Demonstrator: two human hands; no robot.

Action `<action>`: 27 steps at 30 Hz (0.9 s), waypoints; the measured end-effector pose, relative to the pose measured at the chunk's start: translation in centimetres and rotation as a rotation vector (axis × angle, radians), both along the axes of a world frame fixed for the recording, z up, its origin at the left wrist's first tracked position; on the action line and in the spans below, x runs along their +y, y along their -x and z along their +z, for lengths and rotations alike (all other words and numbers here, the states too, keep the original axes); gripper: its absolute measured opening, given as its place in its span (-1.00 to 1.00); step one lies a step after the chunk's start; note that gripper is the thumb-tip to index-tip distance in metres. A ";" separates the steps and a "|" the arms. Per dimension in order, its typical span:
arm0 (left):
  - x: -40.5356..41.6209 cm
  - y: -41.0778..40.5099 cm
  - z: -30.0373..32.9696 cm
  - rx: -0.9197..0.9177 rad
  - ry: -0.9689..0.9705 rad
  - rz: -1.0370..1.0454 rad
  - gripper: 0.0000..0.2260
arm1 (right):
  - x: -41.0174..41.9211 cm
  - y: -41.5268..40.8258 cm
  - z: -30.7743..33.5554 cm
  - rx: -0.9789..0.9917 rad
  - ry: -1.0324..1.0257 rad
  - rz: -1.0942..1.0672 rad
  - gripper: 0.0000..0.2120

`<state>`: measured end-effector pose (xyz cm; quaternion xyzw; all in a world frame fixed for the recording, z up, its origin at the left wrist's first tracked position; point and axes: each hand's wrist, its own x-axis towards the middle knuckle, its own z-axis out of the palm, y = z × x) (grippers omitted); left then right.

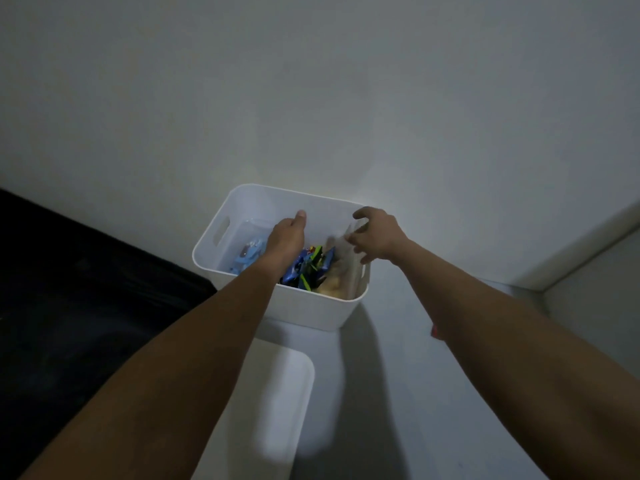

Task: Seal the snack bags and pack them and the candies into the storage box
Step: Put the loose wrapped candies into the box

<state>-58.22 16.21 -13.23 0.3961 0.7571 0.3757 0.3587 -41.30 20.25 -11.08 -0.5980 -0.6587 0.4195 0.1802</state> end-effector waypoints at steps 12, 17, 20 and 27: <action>0.8 -10.4 1.8 -0.068 -0.174 -0.305 -0.70 | -0.5 -12.8 -0.4 -0.101 0.044 -0.204 -0.61; 1.0 -16.0 0.4 -0.125 -0.007 -0.484 -0.72 | -1.4 -18.5 -1.0 -0.185 0.083 -0.248 -0.59; 1.2 -18.6 -1.7 -0.016 0.071 -0.545 -0.66 | -1.9 -21.5 -2.0 -0.210 0.129 -0.272 -0.56; 0.4 -22.9 -7.1 0.239 0.150 -0.813 -0.18 | -2.4 -26.6 -5.7 -0.377 0.168 -0.232 -0.55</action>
